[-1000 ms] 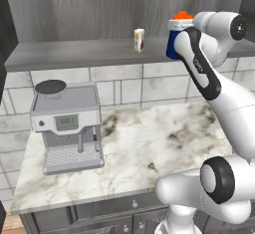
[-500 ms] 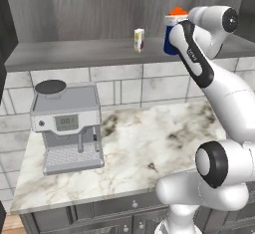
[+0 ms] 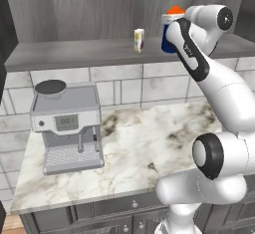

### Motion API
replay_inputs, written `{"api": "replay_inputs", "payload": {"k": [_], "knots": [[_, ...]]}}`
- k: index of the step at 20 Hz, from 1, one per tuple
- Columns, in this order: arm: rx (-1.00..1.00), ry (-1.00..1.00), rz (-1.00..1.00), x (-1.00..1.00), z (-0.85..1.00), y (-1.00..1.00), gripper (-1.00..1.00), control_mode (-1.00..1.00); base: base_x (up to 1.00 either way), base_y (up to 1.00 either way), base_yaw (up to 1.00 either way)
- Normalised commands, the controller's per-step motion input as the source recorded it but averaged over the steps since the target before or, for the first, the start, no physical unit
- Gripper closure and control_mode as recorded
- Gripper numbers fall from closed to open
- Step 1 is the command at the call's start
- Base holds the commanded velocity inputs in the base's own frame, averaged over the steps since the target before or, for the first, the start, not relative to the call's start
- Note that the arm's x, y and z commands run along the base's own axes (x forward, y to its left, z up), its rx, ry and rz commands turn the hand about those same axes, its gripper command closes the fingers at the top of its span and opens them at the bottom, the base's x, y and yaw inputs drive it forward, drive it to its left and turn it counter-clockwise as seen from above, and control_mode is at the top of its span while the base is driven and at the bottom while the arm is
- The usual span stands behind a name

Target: Pick the boxed drink, water bottle from the counter and place them in the open cabinet.

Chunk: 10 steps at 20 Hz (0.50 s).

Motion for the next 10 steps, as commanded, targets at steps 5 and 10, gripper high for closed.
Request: {"api": "replay_inputs", "payload": {"k": [5, 10], "knots": [[0.0, -0.01, 0.0, 0.35, -0.16, 0.03, 1.0, -1.0, 0.0, 0.0, 0.0], [0.0, 0.0, 0.0, 0.4, -0.16, 0.01, 1.0, -1.0, 0.0, 0.0, 0.0]]}}
